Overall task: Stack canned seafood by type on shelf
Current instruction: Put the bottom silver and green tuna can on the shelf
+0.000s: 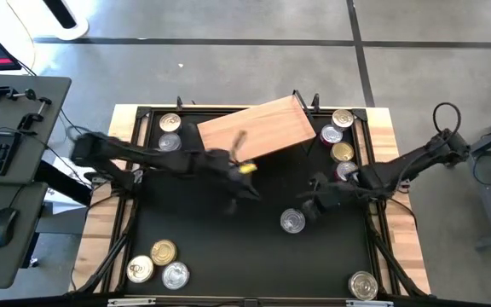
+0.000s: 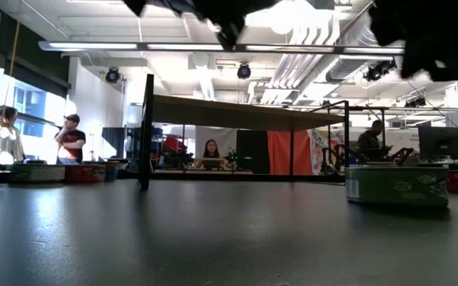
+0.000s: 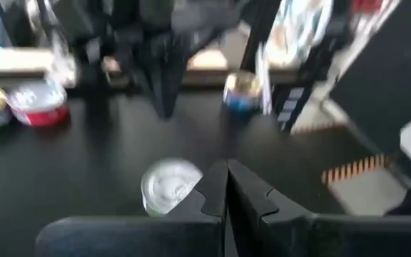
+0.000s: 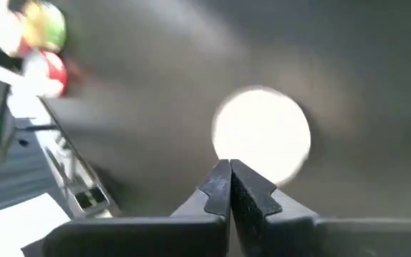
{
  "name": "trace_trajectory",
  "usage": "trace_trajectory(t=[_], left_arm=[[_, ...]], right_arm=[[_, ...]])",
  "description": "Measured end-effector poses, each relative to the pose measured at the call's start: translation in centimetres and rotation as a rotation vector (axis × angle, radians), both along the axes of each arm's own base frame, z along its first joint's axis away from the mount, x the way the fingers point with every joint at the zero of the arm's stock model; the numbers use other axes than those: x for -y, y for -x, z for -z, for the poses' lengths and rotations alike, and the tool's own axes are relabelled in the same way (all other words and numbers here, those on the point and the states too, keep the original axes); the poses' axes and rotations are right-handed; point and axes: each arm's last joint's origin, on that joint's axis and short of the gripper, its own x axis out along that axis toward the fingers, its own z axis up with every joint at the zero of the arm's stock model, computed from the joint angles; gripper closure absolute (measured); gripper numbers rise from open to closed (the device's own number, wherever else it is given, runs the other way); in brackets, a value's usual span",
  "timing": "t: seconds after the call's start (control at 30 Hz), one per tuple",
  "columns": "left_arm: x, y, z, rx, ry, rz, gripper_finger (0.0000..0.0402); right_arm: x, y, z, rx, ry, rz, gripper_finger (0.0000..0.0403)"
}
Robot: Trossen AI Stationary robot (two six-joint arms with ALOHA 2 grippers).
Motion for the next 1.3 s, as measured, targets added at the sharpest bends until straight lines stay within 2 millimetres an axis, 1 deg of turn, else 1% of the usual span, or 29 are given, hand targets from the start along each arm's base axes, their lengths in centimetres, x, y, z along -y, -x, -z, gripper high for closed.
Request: trace_trajectory(t=[0.17, 0.27, 0.4, 0.5, 0.57, 0.67, 0.8, 0.93, 1.07, 1.17, 1.3], left_arm=[[1.1, -4.5, 3.6, -0.045, -0.109, -0.016, 0.0401], [1.6, -6.6, 5.4, -0.06, -0.164, -0.026, 0.0401], [1.9, -9.0, 7.4, -0.065, -0.176, -0.011, 0.0401], [2.0, -10.2, 9.3, -0.09, -0.178, -0.008, 0.0401], [2.1, -10.5, 10.9, -0.132, -0.182, -0.005, 0.0401], [2.3, -10.5, 12.1, -0.17, -0.187, 0.004, 0.0401], [2.6, -10.4, 12.1, -0.179, -0.195, -0.023, 0.0401], [2.8, -10.3, 12.2, -0.19, -0.201, -0.03, 0.0401], [2.9, -10.5, 14.0, -0.245, -0.15, -0.054, 0.0402], [3.1, -10.6, 14.1, -0.252, -0.118, -0.077, 0.0402], [3.1, -10.6, 14.2, -0.247, -0.137, -0.084, 0.0402]], right_arm=[[-1.1, 1.8, 2.4, -0.121, -0.014, 0.083, 0.0403], [-1.3, 2.7, 4.2, -0.17, -0.037, 0.104, 0.0403], [-1.2, 3.3, 6.2, -0.184, -0.046, 0.113, 0.0403], [-0.9, 3.5, 7.4, -0.174, -0.057, 0.128, 0.0403], [-0.7, 3.5, 8.1, -0.16, -0.07, 0.144, 0.0403], [-0.4, 3.5, 8.8, -0.136, -0.066, 0.162, 0.0403], [-0.3, 3.3, 9.3, -0.084, -0.088, 0.175, 0.0403], [-0.2, 3.2, 9.4, -0.08, -0.076, 0.182, 0.0403], [-0.4, 2.8, 9.8, -0.081, -0.073, 0.183, 0.0403], [-0.7, 2.2, 10.3, -0.065, -0.08, 0.182, 0.0403], [-1.1, 1.4, 11.0, -0.04, -0.076, 0.194, 0.0403]])
